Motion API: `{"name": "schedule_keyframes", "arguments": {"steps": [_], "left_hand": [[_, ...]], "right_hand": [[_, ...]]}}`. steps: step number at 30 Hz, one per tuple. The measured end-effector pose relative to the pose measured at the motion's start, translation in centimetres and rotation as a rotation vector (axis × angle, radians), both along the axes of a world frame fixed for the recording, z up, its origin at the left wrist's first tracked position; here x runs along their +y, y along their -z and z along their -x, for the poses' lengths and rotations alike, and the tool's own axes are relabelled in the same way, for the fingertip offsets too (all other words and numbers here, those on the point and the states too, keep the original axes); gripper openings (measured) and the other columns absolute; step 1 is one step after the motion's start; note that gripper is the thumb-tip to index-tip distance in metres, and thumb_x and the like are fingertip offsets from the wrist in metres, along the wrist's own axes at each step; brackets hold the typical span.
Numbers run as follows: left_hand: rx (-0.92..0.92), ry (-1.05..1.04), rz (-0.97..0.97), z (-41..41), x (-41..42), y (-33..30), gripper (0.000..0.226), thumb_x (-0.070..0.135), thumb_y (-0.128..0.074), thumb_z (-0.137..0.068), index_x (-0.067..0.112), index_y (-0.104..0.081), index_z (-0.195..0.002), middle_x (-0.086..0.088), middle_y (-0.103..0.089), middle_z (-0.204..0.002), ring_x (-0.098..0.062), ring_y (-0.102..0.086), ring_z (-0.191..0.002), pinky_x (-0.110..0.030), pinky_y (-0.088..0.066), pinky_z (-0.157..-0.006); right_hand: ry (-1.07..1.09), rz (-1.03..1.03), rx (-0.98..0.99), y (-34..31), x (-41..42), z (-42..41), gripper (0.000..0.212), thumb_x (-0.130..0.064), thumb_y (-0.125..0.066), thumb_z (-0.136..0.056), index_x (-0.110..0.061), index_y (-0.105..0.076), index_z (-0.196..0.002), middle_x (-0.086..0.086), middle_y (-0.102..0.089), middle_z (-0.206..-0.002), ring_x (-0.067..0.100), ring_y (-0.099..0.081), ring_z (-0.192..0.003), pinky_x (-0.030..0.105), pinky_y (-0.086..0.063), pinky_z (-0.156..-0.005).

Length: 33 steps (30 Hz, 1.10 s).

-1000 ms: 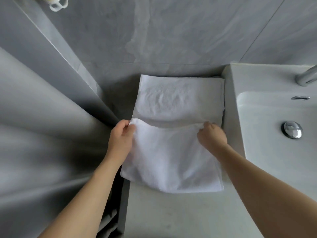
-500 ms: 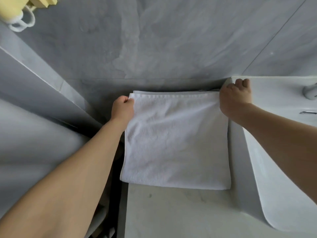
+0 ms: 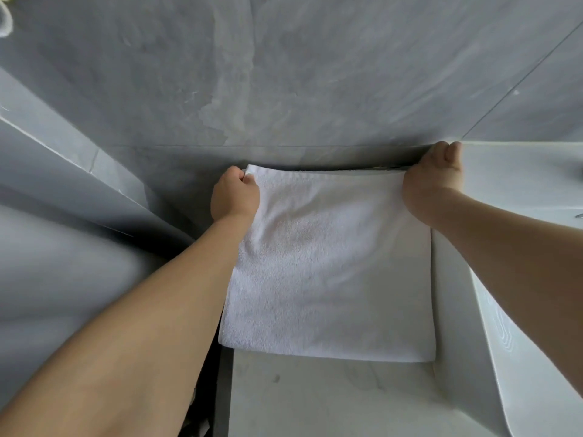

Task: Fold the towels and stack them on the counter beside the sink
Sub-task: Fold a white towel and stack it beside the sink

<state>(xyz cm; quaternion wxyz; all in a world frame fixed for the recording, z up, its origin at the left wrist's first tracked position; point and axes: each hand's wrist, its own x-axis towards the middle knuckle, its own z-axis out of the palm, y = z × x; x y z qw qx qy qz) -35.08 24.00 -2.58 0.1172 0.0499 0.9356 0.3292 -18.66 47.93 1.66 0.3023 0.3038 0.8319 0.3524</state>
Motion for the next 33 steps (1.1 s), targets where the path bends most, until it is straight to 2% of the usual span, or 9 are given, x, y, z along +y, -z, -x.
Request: {"name": "schedule_keyframes", "arguments": {"steps": [4, 9, 11, 14, 18, 21, 24, 28, 33], "left_hand": [[0.002, -0.064, 0.027, -0.4, 0.9, -0.3, 0.028, 0.027, -0.04, -0.102, 0.008, -0.059, -0.11, -0.008, -0.064, -0.108, -0.031, -0.059, -0.102, -0.034, -0.038, -0.073], [-0.009, -0.122, -0.178, -2.4, 1.8, -1.0, 0.01, 0.02, -0.04, -0.101, 0.012, -0.045, -0.097, -0.008, -0.059, -0.1, -0.035, -0.056, -0.102, -0.041, -0.044, -0.078], [0.003, -0.119, -0.235, -3.4, 1.9, -0.9, 0.007, 0.018, -0.043, -0.1, 0.013, -0.044, -0.096, -0.007, -0.059, -0.1, -0.037, -0.055, -0.104, -0.047, -0.046, -0.088], [0.172, -0.143, -0.152, -4.6, 1.5, -0.5, 0.017, 0.013, -0.053, -0.093, 0.007, -0.052, -0.108, -0.01, -0.056, -0.116, -0.038, -0.051, -0.116, -0.048, -0.041, -0.097], [0.638, 0.428, 0.063, -6.8, 0.3, 0.9, 0.043, 0.013, -0.055, -0.086, 0.007, -0.056, -0.129, -0.016, -0.049, -0.141, -0.039, -0.043, -0.132, -0.054, -0.028, -0.112], [0.473, 0.812, 0.273, -6.3, -0.5, 2.8, 0.052, 0.036, -0.037, -0.101, 0.022, -0.039, -0.151, -0.006, -0.025, -0.163, -0.028, -0.017, -0.151, -0.05, -0.005, -0.122], [0.353, 0.759, 0.461, -4.2, -1.2, 4.4, 0.063, 0.052, -0.013, -0.102, 0.027, 0.0, -0.159, 0.003, 0.009, -0.166, -0.016, 0.013, -0.152, -0.043, 0.011, -0.122], [0.308, 0.691, 0.5, -3.7, -1.9, 4.0, 0.07, 0.054, -0.006, -0.099, 0.02, 0.004, -0.159, 0.002, 0.014, -0.166, -0.015, 0.019, -0.151, -0.046, 0.015, -0.121], [0.165, 0.226, 0.164, -9.1, -6.2, 2.9, 0.064, 0.043, -0.038, -0.101, 0.014, -0.02, -0.156, -0.013, -0.02, -0.16, -0.033, -0.022, -0.145, -0.049, -0.019, -0.118]], "right_hand": [[0.025, 0.031, 0.027, -0.8, -0.2, 0.0, 0.046, -0.023, -0.049, -0.084, -0.02, -0.055, -0.13, 0.008, -0.046, -0.133, 0.031, -0.032, -0.121, 0.04, -0.016, -0.11], [0.016, 0.271, 0.657, 0.1, -2.6, -1.5, 0.053, -0.034, -0.051, -0.085, -0.01, -0.039, -0.13, 0.018, -0.038, -0.13, 0.034, -0.036, -0.119, 0.046, -0.023, -0.106], [-0.104, 0.44, 0.788, 1.5, -5.4, -2.7, 0.06, -0.044, -0.046, -0.09, -0.014, -0.034, -0.139, 0.017, -0.032, -0.142, 0.036, -0.032, -0.128, 0.049, -0.018, -0.109], [-0.075, 0.719, 0.704, 4.2, -7.0, -3.2, 0.064, -0.054, -0.026, -0.098, -0.025, -0.014, -0.153, 0.008, -0.007, -0.161, 0.029, -0.005, -0.148, 0.049, 0.002, -0.119], [-0.032, 0.747, 0.673, 7.2, -5.3, -3.4, 0.066, -0.064, -0.01, -0.095, -0.038, 0.006, -0.153, -0.003, 0.015, -0.162, 0.019, 0.017, -0.148, 0.047, 0.011, -0.119], [-0.066, 0.74, 0.74, 7.9, -4.8, -3.9, 0.065, -0.061, -0.009, -0.095, -0.035, 0.002, -0.154, 0.0, 0.009, -0.163, 0.019, 0.01, -0.149, 0.044, 0.008, -0.12], [-0.064, 0.734, 0.743, 8.0, -4.3, -4.0, 0.065, -0.056, -0.008, -0.096, -0.032, 0.002, -0.155, 0.001, 0.009, -0.163, 0.018, 0.009, -0.15, 0.04, 0.007, -0.12], [0.099, 0.694, 0.726, 7.6, -5.0, -4.1, 0.066, -0.053, -0.011, -0.099, -0.022, 0.009, -0.155, 0.005, 0.018, -0.162, 0.02, 0.016, -0.149, 0.039, 0.013, -0.119], [0.221, 0.747, 1.12, 6.3, -13.0, -10.4, 0.063, -0.038, -0.035, -0.099, -0.017, -0.014, -0.154, 0.009, -0.004, -0.162, 0.025, -0.004, -0.147, 0.044, 0.001, -0.119]]}}
